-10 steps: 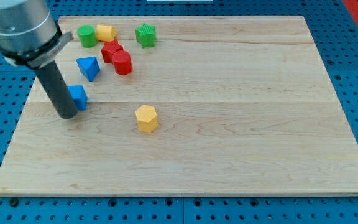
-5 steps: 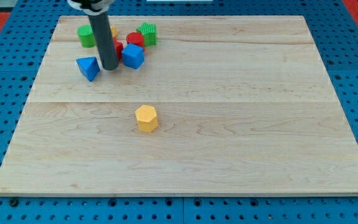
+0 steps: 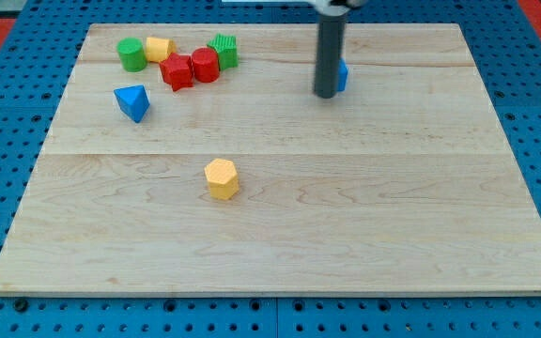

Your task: Move the blue cube towards the top right of the board

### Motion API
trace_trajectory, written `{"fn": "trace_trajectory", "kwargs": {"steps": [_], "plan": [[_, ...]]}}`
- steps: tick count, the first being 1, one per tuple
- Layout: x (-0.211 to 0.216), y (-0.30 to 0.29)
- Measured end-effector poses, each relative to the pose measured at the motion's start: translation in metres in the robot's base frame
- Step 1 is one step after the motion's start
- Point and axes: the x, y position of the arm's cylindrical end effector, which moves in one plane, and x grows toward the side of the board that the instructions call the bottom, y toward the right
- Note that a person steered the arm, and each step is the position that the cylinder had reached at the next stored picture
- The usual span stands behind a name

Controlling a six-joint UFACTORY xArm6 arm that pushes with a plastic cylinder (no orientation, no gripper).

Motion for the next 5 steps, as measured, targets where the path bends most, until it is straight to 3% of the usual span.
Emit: {"fn": "trace_trajectory", "kwargs": {"steps": [1,2,3,4,5], "plan": [[-0.035,0.022],[-0.019,-0.058],[-0.045,-0.036],[-0.070,0.024],[0.029,0.024]]}}
